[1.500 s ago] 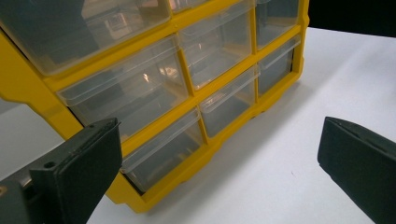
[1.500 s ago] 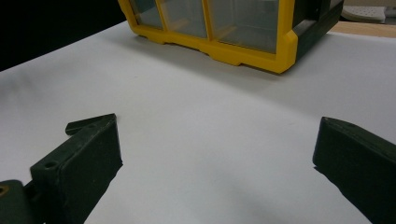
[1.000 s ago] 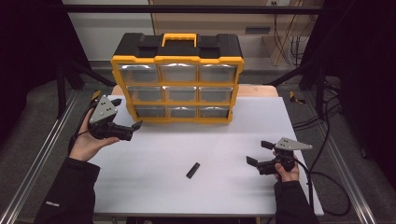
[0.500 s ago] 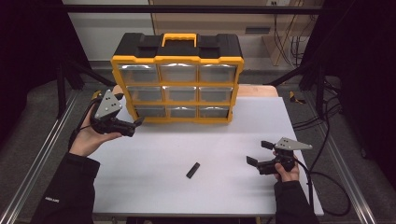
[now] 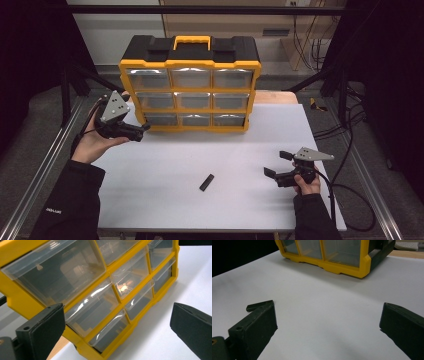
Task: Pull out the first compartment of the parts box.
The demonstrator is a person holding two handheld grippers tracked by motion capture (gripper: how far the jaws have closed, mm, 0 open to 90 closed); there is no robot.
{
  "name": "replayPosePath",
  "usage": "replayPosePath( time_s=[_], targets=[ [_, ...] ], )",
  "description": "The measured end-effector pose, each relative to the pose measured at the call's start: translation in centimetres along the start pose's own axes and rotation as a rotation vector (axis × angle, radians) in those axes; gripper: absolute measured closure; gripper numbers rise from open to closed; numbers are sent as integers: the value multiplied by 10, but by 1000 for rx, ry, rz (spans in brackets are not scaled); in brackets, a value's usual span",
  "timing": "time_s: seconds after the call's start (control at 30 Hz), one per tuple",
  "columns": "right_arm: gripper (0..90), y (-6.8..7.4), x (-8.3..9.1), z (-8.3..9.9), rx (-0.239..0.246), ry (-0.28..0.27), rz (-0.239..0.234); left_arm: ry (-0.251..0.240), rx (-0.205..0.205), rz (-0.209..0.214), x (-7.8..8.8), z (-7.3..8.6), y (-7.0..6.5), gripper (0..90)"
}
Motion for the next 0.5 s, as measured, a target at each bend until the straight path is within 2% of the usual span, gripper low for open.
replayPosePath(
  time_s=[0.17, 0.5],
  targets=[
    [14, 0, 0, 0, -3, 3, -1, 10, -13, -7, -2, -3, 3, 0],
    [14, 0, 0, 0, 0, 1, 1, 26, -68, -30, -5, -13, 10, 0]
  ],
)
Point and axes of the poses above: each handheld gripper's, and its own axes: x roughly backward along the jaws, z roughly out of its underside, y roughly to its left, the point moved 5 cm from there along -x, roughly forward along the jaws, and after that the axes turned 13 degrees about -x, right-handed, at the moved point
